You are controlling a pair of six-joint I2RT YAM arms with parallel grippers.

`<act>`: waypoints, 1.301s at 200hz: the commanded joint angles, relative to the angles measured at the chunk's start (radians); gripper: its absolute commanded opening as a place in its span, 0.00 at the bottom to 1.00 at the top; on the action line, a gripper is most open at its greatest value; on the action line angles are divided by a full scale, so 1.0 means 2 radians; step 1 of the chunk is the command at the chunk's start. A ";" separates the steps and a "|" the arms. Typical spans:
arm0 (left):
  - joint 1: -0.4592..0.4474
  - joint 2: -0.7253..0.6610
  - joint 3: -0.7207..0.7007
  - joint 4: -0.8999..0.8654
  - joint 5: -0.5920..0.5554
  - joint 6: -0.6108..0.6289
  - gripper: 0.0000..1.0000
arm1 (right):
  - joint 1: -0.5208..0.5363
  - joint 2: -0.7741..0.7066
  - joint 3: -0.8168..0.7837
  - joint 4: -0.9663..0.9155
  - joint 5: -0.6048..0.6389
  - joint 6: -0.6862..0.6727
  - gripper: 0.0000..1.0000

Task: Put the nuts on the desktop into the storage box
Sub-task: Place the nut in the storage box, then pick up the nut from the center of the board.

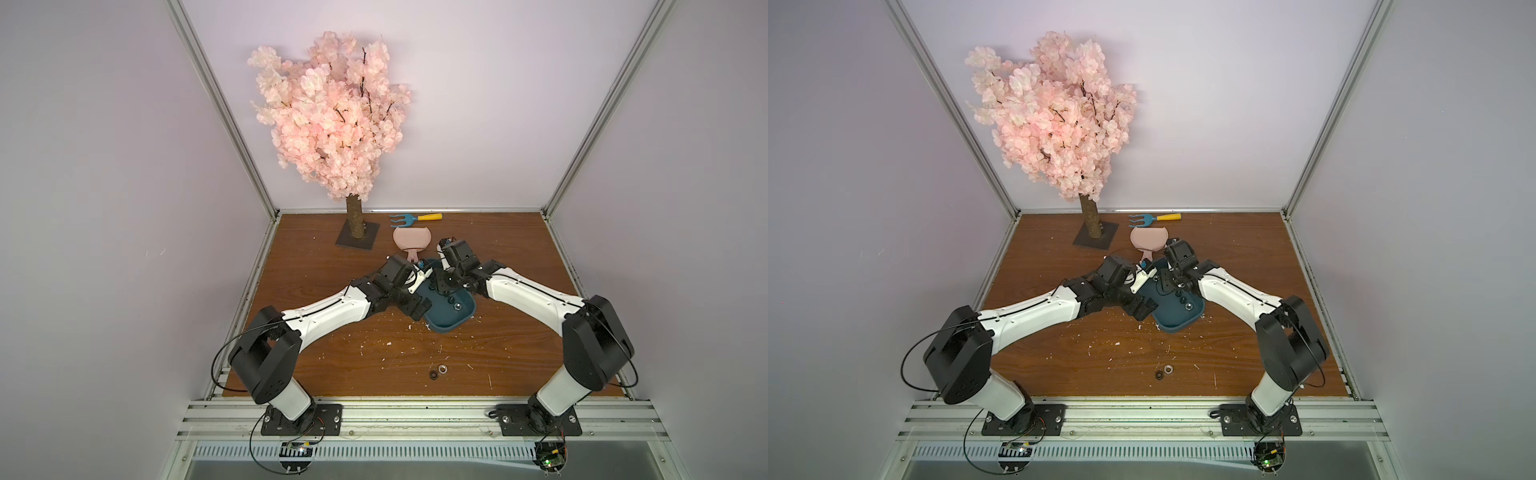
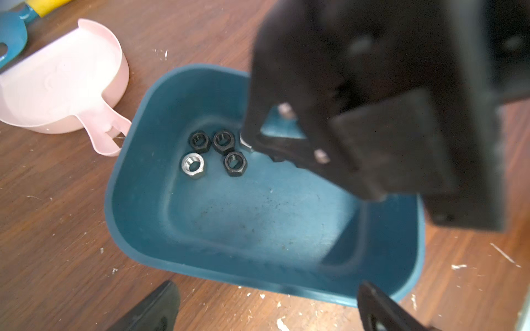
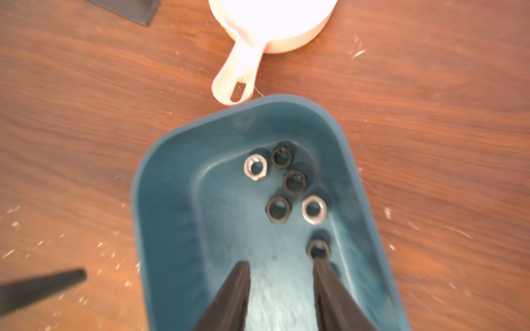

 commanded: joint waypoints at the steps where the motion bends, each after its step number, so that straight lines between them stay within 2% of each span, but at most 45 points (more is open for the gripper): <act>1: 0.005 -0.031 -0.013 -0.008 0.020 -0.008 1.00 | -0.001 -0.053 -0.010 -0.042 -0.012 -0.036 0.44; 48: 0.005 -0.090 -0.078 0.002 0.060 -0.040 1.00 | 0.025 -0.135 -0.027 -0.149 -0.028 -0.068 0.46; 93: 0.005 -0.164 -0.179 0.054 0.091 -0.058 0.98 | 0.117 -0.180 -0.086 -0.175 -0.069 -0.087 0.50; 109: 0.005 -0.195 -0.215 0.078 0.097 -0.050 1.00 | 0.152 -0.185 -0.093 -0.171 -0.084 -0.061 0.51; 126: 0.005 -0.221 -0.246 0.093 0.106 -0.035 1.00 | 0.167 -0.197 -0.113 -0.163 -0.093 -0.010 0.52; 152: -0.016 -0.272 -0.299 0.139 0.094 0.025 1.00 | 0.184 -0.209 -0.166 -0.141 -0.096 0.061 0.53; 178: -0.050 -0.312 -0.346 0.210 0.115 0.094 1.00 | 0.200 -0.228 -0.225 -0.082 -0.096 0.131 0.55; 210: -0.053 -0.286 -0.347 0.224 0.129 0.118 1.00 | 0.216 -0.216 -0.256 -0.034 -0.079 0.212 0.58; 231: -0.057 -0.250 -0.344 0.214 0.147 0.150 1.00 | 0.227 -0.202 -0.266 -0.017 -0.076 0.248 0.59; 260: -0.065 -0.231 -0.339 0.211 0.154 0.165 1.00 | 0.237 -0.189 -0.276 -0.009 -0.066 0.283 0.60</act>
